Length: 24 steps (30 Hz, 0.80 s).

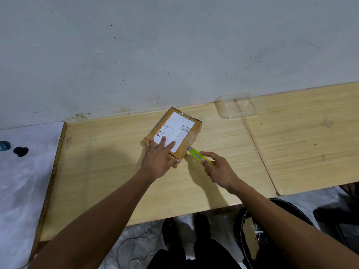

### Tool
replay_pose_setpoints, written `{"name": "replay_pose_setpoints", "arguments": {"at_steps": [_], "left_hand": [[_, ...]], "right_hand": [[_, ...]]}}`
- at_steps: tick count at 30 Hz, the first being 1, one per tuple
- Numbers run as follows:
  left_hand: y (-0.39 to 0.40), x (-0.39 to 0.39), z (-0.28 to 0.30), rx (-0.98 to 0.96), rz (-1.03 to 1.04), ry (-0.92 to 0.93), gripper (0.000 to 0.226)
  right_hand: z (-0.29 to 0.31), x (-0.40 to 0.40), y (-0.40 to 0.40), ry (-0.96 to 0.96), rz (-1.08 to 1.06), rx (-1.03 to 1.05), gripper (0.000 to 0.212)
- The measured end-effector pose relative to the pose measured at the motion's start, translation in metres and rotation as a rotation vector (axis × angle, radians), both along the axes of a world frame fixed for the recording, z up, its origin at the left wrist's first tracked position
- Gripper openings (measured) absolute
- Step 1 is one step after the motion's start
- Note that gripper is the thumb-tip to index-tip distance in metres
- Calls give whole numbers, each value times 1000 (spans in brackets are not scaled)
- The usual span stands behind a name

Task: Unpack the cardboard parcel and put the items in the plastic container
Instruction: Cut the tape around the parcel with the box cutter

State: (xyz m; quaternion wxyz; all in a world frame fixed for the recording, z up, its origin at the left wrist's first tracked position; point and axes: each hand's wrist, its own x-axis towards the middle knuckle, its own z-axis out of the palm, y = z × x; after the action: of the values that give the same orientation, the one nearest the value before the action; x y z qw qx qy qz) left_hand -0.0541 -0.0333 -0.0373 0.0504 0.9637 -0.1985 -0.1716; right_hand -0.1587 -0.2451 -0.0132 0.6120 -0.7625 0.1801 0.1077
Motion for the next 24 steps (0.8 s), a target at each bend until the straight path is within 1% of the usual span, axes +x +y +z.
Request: {"name": "replay_pose_setpoints", "arguments": {"at_steps": [3, 5, 9, 12, 15, 17, 20, 24], "left_hand": [[0, -2, 0, 7, 2, -25, 77], [1, -3, -1, 7, 22, -30, 76], [-5, -11, -1, 43, 87, -84, 74], [-19, -20, 4, 37, 172, -91, 71], [-32, -25, 9, 59, 202, -121, 69], [-35, -22, 10, 56, 192, -121, 69], [-23, -8, 10, 27, 165, -116, 69], [6, 11, 6, -23, 213, -170, 67]], "right_hand": [[10, 7, -18, 59, 103, 27, 23], [13, 7, -30, 73, 123, 16, 25], [10, 6, -45, 86, -49, 13, 21], [4, 8, -48, 103, -207, 144, 14], [-3, 14, -46, 144, -309, 243, 8], [-5, 18, -43, 139, -336, 299, 11], [-5, 23, -39, 109, -363, 291, 19], [-4, 28, -37, 90, -420, 285, 25]]}}
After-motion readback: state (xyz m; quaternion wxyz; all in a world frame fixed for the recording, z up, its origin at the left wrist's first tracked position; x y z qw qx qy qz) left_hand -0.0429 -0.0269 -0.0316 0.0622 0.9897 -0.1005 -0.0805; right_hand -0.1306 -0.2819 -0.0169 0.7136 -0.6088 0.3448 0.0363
